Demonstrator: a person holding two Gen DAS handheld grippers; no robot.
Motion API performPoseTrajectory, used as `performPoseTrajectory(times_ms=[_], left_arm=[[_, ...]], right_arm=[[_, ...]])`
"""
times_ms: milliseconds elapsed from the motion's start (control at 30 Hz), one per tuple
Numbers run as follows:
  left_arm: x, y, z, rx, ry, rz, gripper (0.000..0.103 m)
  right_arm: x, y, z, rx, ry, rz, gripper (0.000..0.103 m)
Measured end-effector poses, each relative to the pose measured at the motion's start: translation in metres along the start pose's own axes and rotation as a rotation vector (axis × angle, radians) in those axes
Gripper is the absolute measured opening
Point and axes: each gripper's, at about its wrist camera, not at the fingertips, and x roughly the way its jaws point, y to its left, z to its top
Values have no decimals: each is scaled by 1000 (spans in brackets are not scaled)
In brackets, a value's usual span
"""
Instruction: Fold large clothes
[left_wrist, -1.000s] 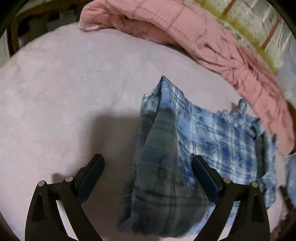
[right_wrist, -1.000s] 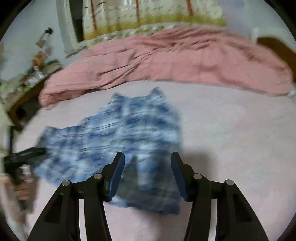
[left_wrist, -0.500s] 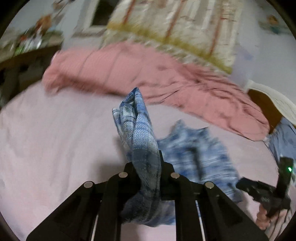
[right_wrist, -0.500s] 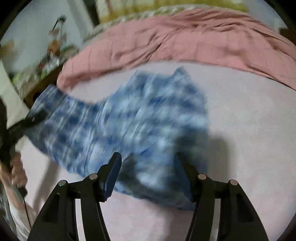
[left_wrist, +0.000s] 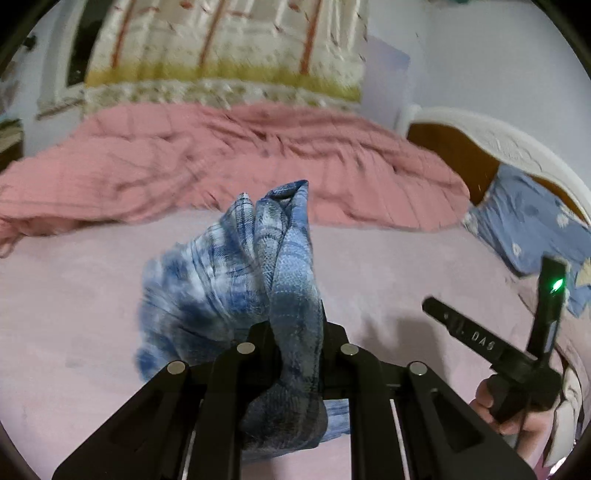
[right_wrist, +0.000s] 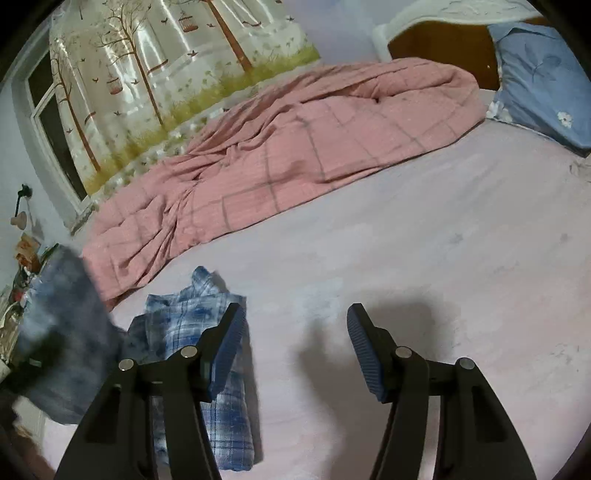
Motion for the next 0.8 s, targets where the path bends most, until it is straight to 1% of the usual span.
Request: performPoseTrajectory(times_ms=[100,167,233,300,333,367,400,433,467,500,567,633,667,700,733,800], left_arm=[[33,-6,-14,11,58,18,12],[47,-6,-21,-5,93,-1,12],[48,-5,-26,-11,83,-28,12],[48,-11,-28,24,79,-30,15],[48,-13,-29,38,91,-44,23],[49,-15,-31,42,100,-47,28],[45,-14,-32,40,101,-52,43],[34,-12,-31,42,74,-61,50],[19,-10,-32,51,39,-67,60],[5,-9,-32,68,7,-63,65],[-24,-2,-29,96,-47,-24,66],[-47,11,-25,81,-89,4,70],[-58,19,-23,67,-112,21,71],[-65,27,-22,58,-133,47,71],[-71,35,-23,51,-155,90,71],[-71,49,-28,35,-159,155,72]], right_arm=[[2,5,-2,-29,-16,-51,61],[2,4,-2,-23,-25,-46,61],[0,3,-2,-17,-30,-43,61],[-1,2,-2,-27,-21,-47,61],[0,2,-2,-30,-16,-50,61],[2,3,-3,-34,-11,-49,61],[3,5,-2,-38,-5,-43,61],[3,6,-3,-40,-3,-32,61],[1,7,-3,-39,-6,-19,61],[0,8,-3,-38,-10,-10,61],[-4,11,-2,-41,-23,13,61],[-9,15,-3,-50,-38,40,61],[-11,19,-3,-61,-42,55,61],[-12,25,-4,-82,-40,76,61],[-13,31,-7,-107,-32,102,61],[-12,46,-13,-156,-1,187,61]])
